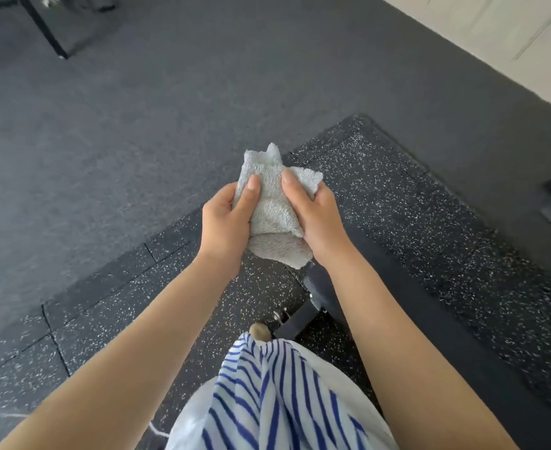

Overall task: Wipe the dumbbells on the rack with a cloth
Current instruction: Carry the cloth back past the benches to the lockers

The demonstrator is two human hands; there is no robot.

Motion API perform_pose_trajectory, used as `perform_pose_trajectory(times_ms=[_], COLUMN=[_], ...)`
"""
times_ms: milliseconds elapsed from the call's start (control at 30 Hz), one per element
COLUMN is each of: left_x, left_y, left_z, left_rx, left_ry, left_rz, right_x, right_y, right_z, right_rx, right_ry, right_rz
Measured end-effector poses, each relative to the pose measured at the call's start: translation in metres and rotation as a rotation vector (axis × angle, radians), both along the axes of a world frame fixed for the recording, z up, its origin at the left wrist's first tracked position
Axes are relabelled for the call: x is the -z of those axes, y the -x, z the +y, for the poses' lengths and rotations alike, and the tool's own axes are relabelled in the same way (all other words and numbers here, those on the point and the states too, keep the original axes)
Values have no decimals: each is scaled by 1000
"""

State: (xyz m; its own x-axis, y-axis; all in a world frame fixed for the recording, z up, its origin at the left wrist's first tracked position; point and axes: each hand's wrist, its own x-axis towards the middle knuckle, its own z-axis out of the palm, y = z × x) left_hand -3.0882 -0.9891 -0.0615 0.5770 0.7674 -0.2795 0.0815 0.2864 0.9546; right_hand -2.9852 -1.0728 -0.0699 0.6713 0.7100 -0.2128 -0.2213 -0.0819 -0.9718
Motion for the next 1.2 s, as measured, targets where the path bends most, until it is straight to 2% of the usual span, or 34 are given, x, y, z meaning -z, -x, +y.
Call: perform_pose_trajectory(times_ms=[467, 933, 1200], left_x=[4, -17, -5], left_y=[-129, -260, -335], left_z=[166, 432, 483], left_rx=[132, 301, 376], left_ry=[63, 5, 63], left_rz=[-27, -92, -114], right_x=[-1, -24, -15], right_y=[-114, -227, -290], right_z=[152, 404, 450], right_rx=[163, 296, 422], right_ry=[17, 39, 27], right_rz=[-16, -90, -51])
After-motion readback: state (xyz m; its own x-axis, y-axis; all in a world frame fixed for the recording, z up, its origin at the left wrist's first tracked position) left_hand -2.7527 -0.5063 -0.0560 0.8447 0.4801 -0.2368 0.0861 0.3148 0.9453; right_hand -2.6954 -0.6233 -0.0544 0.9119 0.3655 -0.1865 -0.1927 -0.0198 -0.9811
